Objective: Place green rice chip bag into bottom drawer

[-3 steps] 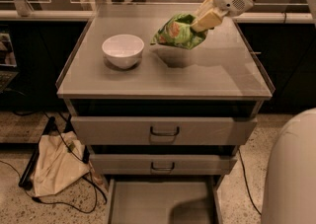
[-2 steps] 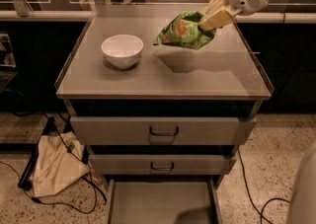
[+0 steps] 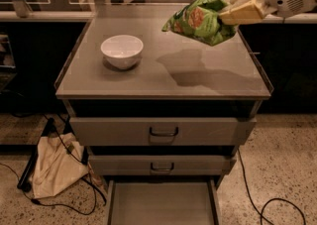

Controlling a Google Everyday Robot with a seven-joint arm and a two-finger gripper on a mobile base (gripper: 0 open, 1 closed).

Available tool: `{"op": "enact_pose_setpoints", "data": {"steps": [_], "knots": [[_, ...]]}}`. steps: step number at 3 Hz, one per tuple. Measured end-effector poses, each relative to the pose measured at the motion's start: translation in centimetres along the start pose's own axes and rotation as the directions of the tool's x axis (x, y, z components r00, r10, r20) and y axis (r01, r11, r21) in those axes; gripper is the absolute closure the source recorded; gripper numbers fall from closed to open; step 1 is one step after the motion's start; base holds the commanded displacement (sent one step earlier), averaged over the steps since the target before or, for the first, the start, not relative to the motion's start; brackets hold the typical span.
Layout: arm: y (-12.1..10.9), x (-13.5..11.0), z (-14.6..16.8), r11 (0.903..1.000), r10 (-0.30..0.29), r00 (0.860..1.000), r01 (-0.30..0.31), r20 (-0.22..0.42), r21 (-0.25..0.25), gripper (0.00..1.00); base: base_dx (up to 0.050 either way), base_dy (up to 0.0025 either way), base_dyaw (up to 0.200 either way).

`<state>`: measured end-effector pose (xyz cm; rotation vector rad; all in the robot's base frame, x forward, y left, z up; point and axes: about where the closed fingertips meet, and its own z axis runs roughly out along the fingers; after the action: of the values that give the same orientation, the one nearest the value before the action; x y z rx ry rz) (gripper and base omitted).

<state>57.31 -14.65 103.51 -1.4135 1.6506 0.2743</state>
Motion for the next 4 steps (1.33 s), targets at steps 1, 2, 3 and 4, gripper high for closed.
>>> {"op": "enact_pose_setpoints", "data": {"steps": [1, 2, 3, 4], "knots": [[2.5, -0.4, -2.7, 0.989, 0.048, 0.999, -0.046, -0.015, 0.141, 1.0, 0.0, 0.0, 0.0], [3.1, 2.3, -2.3, 0.9785, 0.091, 0.995, -0.083, -0.035, 0.189, 1.0, 0.0, 0.0, 0.0], [3.1, 2.3, -2.2, 0.9788, 0.09, 0.995, -0.082, -0.035, 0.188, 1.0, 0.0, 0.0, 0.0], [3.7, 1.7, -2.2, 0.9778, 0.072, 0.997, -0.066, -0.026, 0.199, 1.0, 0.0, 0.0, 0.0]]}}
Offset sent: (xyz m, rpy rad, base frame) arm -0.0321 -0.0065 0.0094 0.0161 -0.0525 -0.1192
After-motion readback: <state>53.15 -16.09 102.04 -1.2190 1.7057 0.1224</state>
